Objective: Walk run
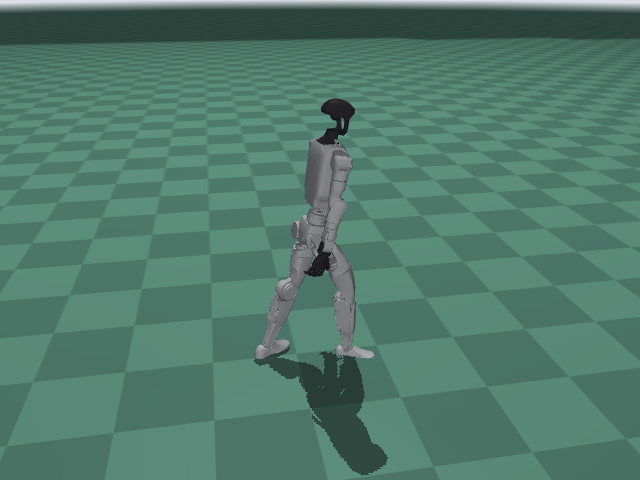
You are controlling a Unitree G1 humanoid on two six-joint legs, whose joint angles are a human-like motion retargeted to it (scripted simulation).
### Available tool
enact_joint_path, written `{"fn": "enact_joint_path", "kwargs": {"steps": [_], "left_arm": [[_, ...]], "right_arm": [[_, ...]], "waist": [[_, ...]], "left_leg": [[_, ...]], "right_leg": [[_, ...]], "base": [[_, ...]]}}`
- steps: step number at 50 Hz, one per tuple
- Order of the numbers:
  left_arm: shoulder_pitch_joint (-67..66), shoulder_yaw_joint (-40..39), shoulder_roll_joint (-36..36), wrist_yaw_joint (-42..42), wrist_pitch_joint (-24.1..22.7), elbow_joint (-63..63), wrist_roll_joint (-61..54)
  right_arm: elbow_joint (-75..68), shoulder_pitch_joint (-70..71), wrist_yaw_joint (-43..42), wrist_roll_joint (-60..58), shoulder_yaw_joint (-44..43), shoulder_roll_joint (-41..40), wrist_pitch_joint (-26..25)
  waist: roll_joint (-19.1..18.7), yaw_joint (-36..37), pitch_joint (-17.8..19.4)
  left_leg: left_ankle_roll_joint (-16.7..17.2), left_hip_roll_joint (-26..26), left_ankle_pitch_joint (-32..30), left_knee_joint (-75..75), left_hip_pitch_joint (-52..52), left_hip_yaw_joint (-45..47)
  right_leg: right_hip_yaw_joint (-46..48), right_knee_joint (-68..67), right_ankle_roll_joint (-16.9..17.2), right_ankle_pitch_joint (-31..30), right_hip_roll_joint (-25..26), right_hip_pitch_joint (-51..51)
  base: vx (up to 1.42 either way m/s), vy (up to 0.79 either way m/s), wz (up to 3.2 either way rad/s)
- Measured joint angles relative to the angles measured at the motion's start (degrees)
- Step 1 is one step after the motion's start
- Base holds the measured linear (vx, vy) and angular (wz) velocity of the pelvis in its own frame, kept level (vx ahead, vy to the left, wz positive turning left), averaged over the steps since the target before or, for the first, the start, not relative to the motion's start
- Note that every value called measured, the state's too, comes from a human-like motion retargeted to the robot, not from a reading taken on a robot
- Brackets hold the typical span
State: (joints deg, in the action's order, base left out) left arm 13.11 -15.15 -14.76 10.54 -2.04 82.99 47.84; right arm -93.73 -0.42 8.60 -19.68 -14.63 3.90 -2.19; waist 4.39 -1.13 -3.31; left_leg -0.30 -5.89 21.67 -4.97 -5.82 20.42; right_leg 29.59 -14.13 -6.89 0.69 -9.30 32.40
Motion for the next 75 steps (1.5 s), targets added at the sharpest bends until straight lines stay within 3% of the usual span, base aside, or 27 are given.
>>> {"fn": "enact_joint_path", "kwargs": {"steps": [3, 5, 8, 10, 13, 14, 19, 25, 33, 35, 38, 43, 47, 52, 55, 60, 63, 65, 67, 70, 75], "left_arm": [[-3.33, -1.46, 0.98, 0.82, 1.13, 0.50, 2.84], [-6.60, -3.33, 1.98, 0.69, 2.83, 0.58, 5.63], [-11.83, -5.59, 3.08, 0.99, 4.32, 1.76, 7.56], [-14.18, -5.89, 3.04, 1.73, 5.09, 3.18, 7.97], [-16.36, -6.73, 2.91, 1.99, 6.50, 5.03, 8.69], [-16.87, -7.10, 2.91, 1.56, 6.93, 5.72, 8.77], [-17.91, -7.46, 3.39, -0.71, 8.67, 9.11, 9.12], [-17.67, -7.24, 5.40, -0.22, 9.25, 10.01, 9.05], [-16.85, -5.54, 6.39, 2.00, 8.60, 8.01, 11.00], [-16.51, -4.89, 6.09, 1.92, 8.46, 7.39, 11.43], [-16.09, -5.26, 5.46, 1.33, 8.11, 7.05, 10.99], [-14.69, -5.23, 3.70, 0.74, 7.98, 6.26, 8.46], [-13.20, -5.93, 2.05, 1.80, 5.84, 3.59, 6.19], [-11.21, -6.28, -1.27, -0.37, 1.91, 1.01, 0.69], [-10.22, -6.00, -2.54, -2.49, 1.07, 0.50, -1.35], [-8.88, -5.56, -2.70, -1.93, 0.91, 0.80, -2.34], [-7.89, -5.05, -2.78, 0.74, 1.57, 0.84, 0.27], [-7.83, -4.30, -2.65, 1.52, 2.30, 1.20, 1.95], [-7.40, -3.47, -1.02, 0.23, 3.00, 1.38, 3.27], [-7.79, -4.97, 2.43, -2.07, 3.12, 2.11, 2.65], [-10.33, -6.93, 5.35, 1.30, 5.03, 4.97, 2.43]], "right_arm": [[0.33, 0.64, 0.22, 0.52, -0.06, 0.02, -0.02], [0.51, 1.22, 0.29, 1.23, -0.63, -0.23, -0.70], [1.08, 1.89, 0.40, 2.71, -0.20, -0.48, -1.10], [1.63, 2.69, 1.09, 3.67, 0.29, -0.20, -1.20], [2.69, 4.88, 1.12, 3.51, 1.56, 0.47, -1.53], [3.01, 5.75, 0.82, 3.29, 2.11, 0.61, -1.48], [4.74, 9.63, 0.72, 2.83, 3.82, 1.88, -0.82], [8.28, 12.48, 1.01, 1.84, 4.45, 2.87, 0.34], [9.65, 11.83, 2.82, 1.61, 5.86, 0.80, 1.43], [8.84, 10.83, 3.26, 0.96, 5.95, 0.67, 1.55], [6.44, 9.02, 2.52, -0.92, 6.07, 0.63, 0.97], [1.63, 5.06, 0.42, 0.24, 4.73, 0.04, 0.28], [-0.09, 3.63, -0.43, 0.68, 3.01, 0.42, -0.48], [1.44, 3.76, -0.83, 1.27, 4.24, 1.18, -0.17], [2.93, 3.40, -0.93, 0.61, 4.02, 1.17, 0.10], [4.06, 1.66, -0.75, 0.53, 4.17, 1.02, 0.61], [3.00, 0.36, -0.47, 0.83, 4.12, 0.46, 0.27], [1.77, -1.31, -0.27, 1.01, 3.83, 0.20, -0.11], [0.38, -2.11, 0.29, 0.95, 1.46, 0.14, -0.53], [-0.93, -1.91, 0.46, 0.28, -0.16, 0.29, -1.31], [0.12, -0.22, 0.05, 1.59, 1.55, 0.52, -1.10]], "waist": [[-0.31, -2.36, -0.59], [0.09, -3.64, -1.04], [3.77, -2.78, -2.61], [6.75, -1.76, -2.97], [10.68, -1.14, -2.31], [10.87, -0.65, -1.93], [7.32, 3.54, -1.04], [1.97, 8.27, 1.15], [1.48, 11.95, 1.60], [1.33, 12.27, 1.02], [1.36, 11.16, 0.18], [1.43, 10.25, -1.51], [-1.09, 10.44, -2.05], [-1.82, 9.94, -1.52], [-0.67, 8.51, -0.92], [2.08, 5.61, 0.79], [1.91, 6.55, 1.37], [2.00, 7.94, 0.54], [2.22, 8.98, 0.02], [0.99, 9.48, -0.04], [-0.47, 8.56, -0.22]], "left_leg": [[1.41, 0.80, -4.77, -2.89, -2.02, -0.34], [2.35, 2.03, -11.34, -7.20, -2.19, 1.61], [1.56, 3.32, -23.85, -17.24, -0.81, 11.26], [0.06, 3.67, -26.70, -25.71, 1.23, 16.93], [-4.34, 5.21, -20.92, -34.13, 4.29, 23.56], [-4.17, 6.04, -19.58, -35.87, 6.37, 24.09], [0.34, 10.50, -14.53, -36.46, 20.67, 20.68], [3.61, 11.82, -14.14, -18.44, 30.19, 13.53], [5.68, 11.50, -18.33, -8.85, 35.53, 5.43], [3.52, 11.26, -20.88, -10.73, 35.15, 4.51], [-1.39, 11.62, -18.50, -14.94, 34.95, 5.54], [-3.78, 11.76, -13.33, -16.85, 31.93, 4.53], [-4.11, 14.44, -11.20, -14.74, 28.35, 4.19], [-4.42, 15.70, -9.30, -12.43, 25.64, 7.18], [-4.60, 13.13, -9.53, -9.45, 23.78, 8.24], [-4.05, 7.01, -10.19, -4.47, 18.67, 9.01], [-2.34, 6.26, -11.01, -0.52, 13.63, 9.57], [-0.56, 5.53, -11.28, 2.04, 10.09, 10.88], [1.03, 5.07, -11.47, 3.44, 7.86, 11.65], [1.28, 6.12, -11.34, 2.55, 6.95, 10.06], [2.39, 6.57, -10.99, 3.14, 4.80, 12.84]], "right_leg": [[-4.55, -6.86, -2.36, 0.65, -0.84, 0.46], [-7.46, -9.02, -1.59, 3.54, -1.86, -1.25], [-2.64, -6.06, -0.86, 5.70, -6.30, -7.40], [-3.77, -5.39, 0.20, 7.15, -8.60, -9.64], [-5.11, -5.28, 1.55, 9.11, -12.09, -12.35], [-4.20, -4.46, 1.64, 9.35, -11.92, -13.77], [-0.29, 2.88, 1.81, 8.89, -4.58, -20.90], [0.65, 9.09, 2.47, 9.45, 4.66, -28.94], [-3.16, 11.89, 5.76, 11.30, 6.88, -35.94], [-3.30, 11.78, 6.91, 11.73, 6.89, -37.21], [-3.71, 10.79, 9.41, 10.65, 5.83, -39.03], [-4.45, 5.28, 13.16, 2.14, 3.20, -39.13], [-7.74, -8.29, 10.67, -6.17, 2.07, -32.69], [-4.89, -25.15, 7.54, 1.00, -3.07, -20.25], [-3.95, -21.25, 8.50, 4.41, -3.20, -15.92], [-3.08, -1.99, 11.53, 7.96, -1.26, -15.39], [-3.03, 5.48, 4.02, 3.57, 2.37, -18.79], [3.31, 8.16, 4.41, 1.72, 1.93, -22.35], [3.55, 10.96, 5.59, 1.23, 2.46, -25.11], [4.62, 11.79, 6.19, 1.44, 2.76, -27.85], [7.22, 12.65, 5.72, 2.06, 3.91, -30.13]], "base": [[0.73, -0.24, 0.81], [0.86, -0.32, 0.86], [0.73, -0.31, 0.17], [0.75, -0.36, 0.23], [0.47, -0.23, 0.35], [0.46, -0.23, -0.01], [0.35, -0.18, -0.14], [0.45, -0.12, -0.33], [0.53, -0.01, -0.66], [0.61, 0.10, -0.43], [0.64, 0.10, -0.38], [0.58, 0.08, -0.44], [0.46, 0.12, -0.87], [0.26, 0.05, -0.89], [0.12, -0.02, -0.02], [0.15, -0.01, 0.46], [0.30, -0.07, 0.22], [0.38, -0.05, 0.36], [0.26, 0.02, 0.86], [0.21, -0.06, 0.49], [0.13, -0.05, 0.09]]}}
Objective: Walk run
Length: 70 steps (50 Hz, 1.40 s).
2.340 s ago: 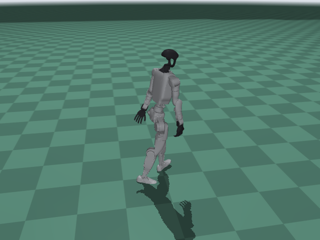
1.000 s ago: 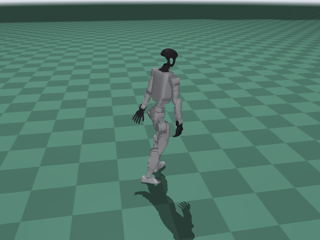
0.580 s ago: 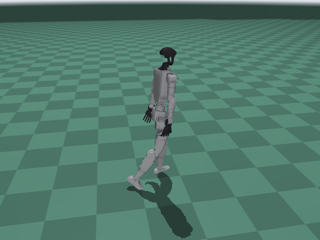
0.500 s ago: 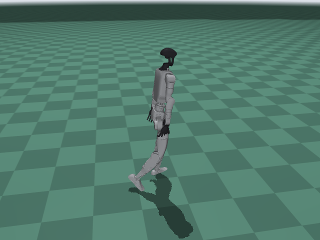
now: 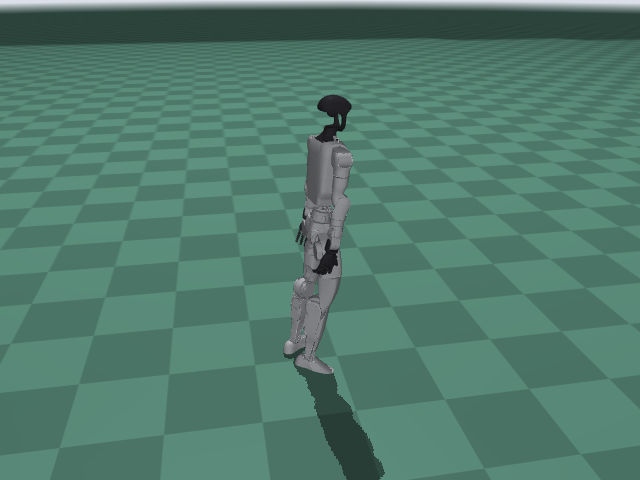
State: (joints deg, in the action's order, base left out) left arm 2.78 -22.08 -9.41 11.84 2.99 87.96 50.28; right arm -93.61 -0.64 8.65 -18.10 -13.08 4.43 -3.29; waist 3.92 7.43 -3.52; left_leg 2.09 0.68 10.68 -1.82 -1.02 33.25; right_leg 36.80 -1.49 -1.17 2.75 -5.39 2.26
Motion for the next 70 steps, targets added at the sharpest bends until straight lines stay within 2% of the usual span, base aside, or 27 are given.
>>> {"fn": "enact_joint_path", "kwargs": {"steps": [3, 7, 12, 17, 19, 21, 26, 27, 28, 30, 32, 35, 38, 41, 43, 47, 50, 53, 56, 58, 60, 64, 67, 70], "left_arm": [[-1.58, 0.11, -0.53, 1.18, 1.43, 2.27, 3.21], [-3.23, 0.98, -1.79, -1.93, 3.61, 6.26, 6.20], [-3.70, -0.16, -3.25, -2.61, 5.26, 9.12, 6.96], [-1.41, 0.98, -4.35, -2.47, 5.07, 8.25, 5.96], [0.01, 2.72, -4.52, -2.68, 4.21, 6.82, 5.41], [1.21, 4.87, -4.43, -2.81, 3.15, 4.97, 4.95], [2.54, 7.80, -3.47, -4.12, 0.60, 1.50, 3.74], [2.71, 8.43, -3.32, -4.10, 0.43, 1.26, 3.47], [2.93, 9.32, -3.20, -3.82, 0.49, 1.27, 3.24], [3.40, 11.38, -2.97, -2.62, 1.47, 1.55, 3.22], [3.70, 12.33, -3.07, -1.74, 2.86, 1.85, 3.77], [3.68, 12.19, -3.62, -2.19, 3.45, 1.88, 4.33], [3.49, 12.16, -4.69, -2.33, 2.74, 1.48, 4.47], [3.45, 11.80, -6.14, -2.60, 2.20, 1.36, 3.90], [3.34, 11.10, -7.00, -3.24, 2.33, 1.82, 3.11], [2.70, 9.55, -7.93, -4.77, 3.59, 3.98, 1.12], [2.32, 9.12, -7.58, -5.00, 4.55, 4.79, 0.33], [1.35, 8.72, -6.62, -4.36, 4.11, 3.89, 0.91], [0.03, 8.23, -5.60, -3.33, 2.92, 2.25, 2.35], [-0.87, 7.79, -5.38, -2.37, 2.50, 1.25, 3.48], [-1.25, 7.92, -5.24, -2.53, 2.51, 1.07, 4.12], [-1.32, 8.02, -3.95, -3.65, 3.90, 1.78, 3.90], [-1.04, 7.46, -4.46, -3.63, 5.41, 2.33, 4.21], [-0.48, 7.00, -4.81, -4.95, 5.62, 2.08, 3.08]], "right_arm": [[2.55, 1.32, 0.58, -0.49, 1.19, -0.33, 0.37], [6.43, 2.42, 0.37, -0.93, 2.21, -1.46, 1.79], [7.80, 3.98, -0.19, 1.31, 4.64, -3.69, 2.96], [6.10, 5.56, -0.45, 2.41, 5.15, -5.30, 2.57], [6.29, 5.41, -0.60, 2.29, 4.90, -5.44, 2.82], [6.37, 5.05, -0.72, 1.67, 4.12, -5.05, 3.04], [5.48, 3.48, -1.47, 0.35, 3.36, -3.67, 2.19], [5.14, 3.23, -1.51, 0.43, 3.14, -3.37, 1.89], [4.78, 3.02, -1.41, 0.56, 2.69, -3.04, 1.53], [4.36, 2.58, -0.86, 0.78, 1.39, -2.33, 0.65], [4.32, 2.55, -0.48, 1.00, 0.59, -2.08, -0.06], [4.74, 2.88, -1.38, 2.45, 0.85, -2.75, 0.02], [5.10, 3.26, -1.50, 4.13, 1.12, -3.83, 1.01], [5.84, 3.34, -0.66, 4.01, 2.15, -4.48, 1.47], [5.99, 3.35, -1.09, 3.30, 3.34, -4.64, 1.70], [4.76, 3.02, -2.02, 1.56, 4.17, -4.71, 1.27], [4.04, 2.27, -1.39, 1.41, 3.33, -4.52, 0.87], [3.50, 1.14, -1.32, 1.60, 2.34, -3.89, 0.67], [2.77, 0.36, -1.98, 1.69, 1.07, -3.33, 0.32], [2.01, 0.13, -1.97, 2.32, 0.81, -3.08, 0.02], [1.34, -0.03, -1.54, 3.11, -0.01, -2.97, -0.56], [1.29, 0.35, -0.77, 3.02, -0.76, -2.69, -1.39], [1.95, 0.28, -0.80, 2.03, -0.07, -2.59, -0.94], [2.71, 0.66, -1.26, 1.75, -0.13, -2.94, -0.83]], "waist": [[-0.27, -0.53, -0.18], [-0.56, -1.75, -0.54], [1.26, -3.28, -0.39], [3.51, -5.74, -0.32], [4.29, -6.03, -0.14], [4.21, -5.70, -0.03], [2.83, -3.11, 1.11], [2.65, -2.27, 1.35], [2.48, -1.29, 1.54], [2.78, -0.41, 1.46], [2.42, -1.43, 1.36], [2.01, -5.01, 1.46], [3.15, -6.08, 1.31], [4.70, -6.02, 1.00], [5.20, -6.97, 0.75], [5.00, -7.10, -0.47], [4.64, -5.13, -1.22], [3.33, -4.25, -1.84], [2.13, -5.27, -2.01], [2.22, -5.53, -1.85], [1.99, -5.93, -1.85], [2.04, -7.27, -1.05], [3.18, -9.81, -1.74], [3.38, -10.44, -1.67]], "left_leg": [[0.98, 0.60, 0.68, -0.14, -1.14, 0.77], [0.60, 0.65, 2.10, -1.54, -1.26, -0.75], [0.69, 0.52, 3.43, -6.40, 0.46, -0.76], [3.99, 2.20, -2.20, -18.12, 7.02, -1.11], [4.20, 2.33, -3.43, -24.35, 11.56, -4.96], [5.17, 2.87, -0.68, -27.77, 15.23, -9.95], [7.43, -1.49, 5.19, -20.00, 17.60, -30.22], [6.88, -2.37, 4.71, -17.86, 17.32, -33.42], [5.28, -3.10, 2.65, -15.87, 16.79, -35.41], [1.61, -5.32, 2.73, -15.03, 15.84, -38.46], [-2.19, -0.81, 3.98, -13.75, 13.88, -24.79], [-3.04, -0.41, 3.86, -11.33, 11.20, -23.19], [-3.18, 0.74, 4.06, -8.77, 8.86, -16.04], [-4.15, 0.26, 4.75, -6.88, 7.49, -10.95], [-4.16, 0.47, 5.28, -6.28, 6.81, -7.91], [-3.49, 1.55, 6.36, -5.21, 4.79, 0.48], [-2.55, 2.03, 7.03, -4.16, 2.55, 7.39], [-1.51, 2.36, 7.60, -3.20, 0.21, 11.55], [-0.24, 1.81, 8.14, -2.25, -2.60, 15.40], [0.85, 0.02, 8.47, -1.31, -4.99, 18.56], [2.08, -0.62, 8.58, -1.89, -5.95, 19.66], [3.25, 0.18, 4.75, -9.46, -5.54, 22.08], [0.89, 0.81, 1.01, -18.30, -2.13, 17.97], [1.39, 2.19, 2.37, -25.19, 2.80, 10.93]], "right_leg": [[-1.28, -0.24, -0.19, 1.03, 0.40, -0.67], [-3.93, -0.15, -0.42, 1.82, 1.15, -0.90], [-7.42, -1.30, -1.07, 2.44, 0.14, 0.48], [-7.73, -2.56, -0.72, 2.86, -2.90, 2.47], [-7.98, -2.54, -0.57, 2.83, -3.88, 3.18], [-8.49, -2.25, -0.56, 2.69, -3.75, 3.71], [-14.46, -2.40, -0.35, 1.73, -1.57, 4.44], [-16.34, -2.47, -0.29, 1.41, -1.08, 4.58], [-18.35, -2.53, -0.20, 1.04, -0.57, 4.72], [-21.93, -2.91, 0.34, 0.28, -0.67, 5.45], [-24.10, -3.48, 0.90, -0.44, -0.04, 6.36], [-27.21, -4.53, 1.78, -1.57, 1.18, 8.19], [-34.02, -7.13, 3.19, -2.90, 2.18, 12.39], [-34.38, -10.96, 4.95, -2.72, 2.40, 16.79], [-27.09, -13.14, 4.76, -0.43, 1.24, 18.45], [-3.90, -14.53, 2.51, 6.13, -1.47, 15.80], [5.04, -15.68, 1.60, 8.54, -0.79, 12.55], [8.23, -16.29, 0.46, 9.50, 0.59, 9.25], [6.89, -13.95, -1.15, 9.71, 1.72, 6.82], [-0.28, -12.60, -3.05, 9.70, 3.38, 7.35], [0.43, -11.59, -4.63, 8.12, 2.74, 6.90], [-5.51, -9.82, -5.04, 7.01, 1.76, 6.28], [-7.16, -8.72, -4.32, 6.34, -0.98, 6.03], [-10.85, -8.25, -4.04, 5.56, -1.46, 6.66]], "base": [[0.13, -0.13, -0.15], [0.11, -0.17, -0.20], [0.04, -0.21, -0.37], [-0.04, -0.15, 0.00], [-0.07, -0.11, -0.04], [0.01, -0.06, -0.32], [0.05, 0.04, -1.40], [0.09, 0.08, -2.14], [0.09, 0.07, -2.07], [0.09, 0.07, -1.85], [0.05, 0.07, -1.53], [-0.04, 0.13, -1.58], [-0.11, 0.08, -2.13], [-0.15, 0.02, -2.36], [-0.17, -0.01, -2.01], [-0.17, -0.03, -2.12], [-0.08, 0.00, -2.16], [0.00, -0.02, -1.69], [0.01, -0.09, -1.13], [0.04, -0.10, -1.13], [-0.02, -0.05, -0.88], [-0.02, -0.02, -0.80], [0.03, -0.02, -0.66], [0.02, 0.01, -1.02]]}}
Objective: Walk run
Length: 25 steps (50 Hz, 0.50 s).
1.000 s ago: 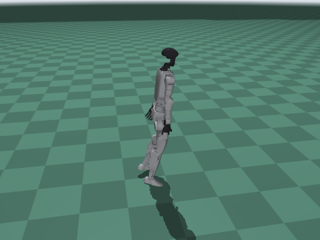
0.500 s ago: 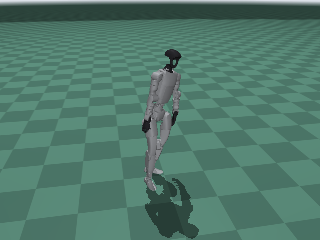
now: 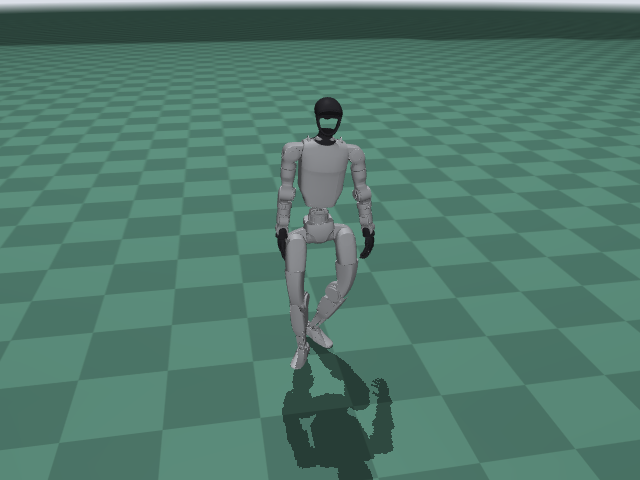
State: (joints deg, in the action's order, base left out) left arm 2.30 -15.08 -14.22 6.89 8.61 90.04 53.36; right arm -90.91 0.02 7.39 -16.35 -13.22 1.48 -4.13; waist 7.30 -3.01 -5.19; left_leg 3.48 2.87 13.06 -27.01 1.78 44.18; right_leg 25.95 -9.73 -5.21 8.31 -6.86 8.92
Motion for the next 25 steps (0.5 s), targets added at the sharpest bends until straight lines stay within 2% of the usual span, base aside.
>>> {"fn": "enact_joint_path", "kwargs": {"steps": [3, 8, 10, 11, 13, 15, 17, 21, 23, 25], "left_arm": [[0.31, -1.20, -0.25, -1.70, -0.92, -0.07, -3.00], [1.01, -1.98, -0.06, -1.79, -1.49, -0.14, -5.25], [1.32, -1.61, -0.07, -1.64, -1.28, -0.09, -5.37], [1.53, -1.24, -0.16, -1.54, -1.11, 0.02, -5.23], [1.98, -0.28, -0.33, -1.36, -0.68, 0.25, -4.76], [2.55, 1.08, -0.41, -1.19, -0.17, 0.36, -4.13], [2.91, 1.71, -0.40, -1.04, 0.14, -0.05, -3.47], [3.10, 1.47, -0.60, -0.48, 0.06, -1.61, -2.46], [3.28, 1.75, -1.11, 0.04, -0.10, -2.43, -2.07], [3.61, 2.46, -1.72, 0.30, -0.29, -3.12, -1.93]], "right_arm": [[0.50, 0.52, 0.23, 0.23, 0.85, -0.25, 0.03], [1.67, 1.04, 0.83, -0.38, 1.88, -0.27, 0.12], [2.34, 1.28, 0.85, -0.91, 2.26, -0.29, 0.15], [2.61, 1.48, 0.91, -1.02, 2.50, -0.30, 0.19], [3.19, 1.80, 1.10, -1.11, 2.85, -0.37, 0.16], [3.88, 2.03, 1.40, -1.06, 2.86, -0.46, 0.11], [4.52, 2.42, 1.40, -1.02, 3.23, -0.67, 0.34], [6.02, 2.81, 0.50, -0.21, 4.59, -1.95, 1.18], [7.03, 2.51, 0.65, 1.32, 5.21, -2.73, 1.89], [8.10, 2.07, 1.34, 2.83, 5.88, -3.06, 2.57]], "waist": [[-0.76, 0.94, 0.47], [-1.58, 3.46, 1.40], [-1.96, 4.26, 2.00], [-2.20, 4.64, 2.32], [-2.49, 5.69, 2.88], [-1.85, 5.78, 3.09], [-1.59, 3.98, 3.24], [-0.64, -0.32, 3.27], [0.19, -0.34, 3.33], [1.12, 0.98, 3.28]], "left_leg": [[1.33, -0.06, 1.45, -0.23, 4.33, -9.23], [-2.83, -2.10, 3.68, 6.50, 8.07, -24.84], [-2.13, -4.18, 3.99, 8.11, 9.43, -35.23], [-0.60, -5.11, 3.37, 8.82, 9.71, -39.90], [0.16, -6.85, 0.61, 10.56, 9.75, -45.88], [-2.52, -7.22, 1.39, 11.08, 8.90, -43.63], [-6.43, -4.67, 1.70, 14.11, 6.56, -32.58], [-6.62, -4.64, 1.61, 15.67, 5.67, -27.43], [-6.37, -4.01, 1.62, 16.88, 4.87, -22.10], [-6.22, -3.93, 1.68, 18.37, 4.05, -17.69]], "right_leg": [[-3.14, 0.60, 0.30, -1.18, 0.91, 0.41], [-10.88, 0.33, 1.50, -3.06, 2.11, 1.83], [-14.24, 0.03, 2.02, -3.95, 2.95, 2.52], [-15.72, -0.04, 2.40, -4.37, 3.53, 2.81], [-19.84, -0.35, 3.14, -5.35, 5.05, 3.68], [-23.82, -0.96, 4.10, -6.28, 5.58, 5.11], [-26.58, -1.19, 5.07, -7.35, 6.44, 6.48], [-31.03, 0.41, 8.18, -10.62, 7.41, 8.81], [-25.29, 1.21, 8.89, -11.68, 5.79, 9.73], [-12.03, 1.32, 10.24, -10.41, 2.90, 10.23]], "base": [[0.01, 0.04, -1.69], [0.04, 0.11, -1.86], [0.03, 0.12, -1.95], [0.03, 0.14, -2.04], [0.06, 0.19, -2.12], [0.02, 0.19, -1.79], [-0.07, 0.15, -1.31], [-0.11, 0.20, -1.54], [-0.17, 0.08, -2.19], [-0.18, 0.03, -2.41]]}}
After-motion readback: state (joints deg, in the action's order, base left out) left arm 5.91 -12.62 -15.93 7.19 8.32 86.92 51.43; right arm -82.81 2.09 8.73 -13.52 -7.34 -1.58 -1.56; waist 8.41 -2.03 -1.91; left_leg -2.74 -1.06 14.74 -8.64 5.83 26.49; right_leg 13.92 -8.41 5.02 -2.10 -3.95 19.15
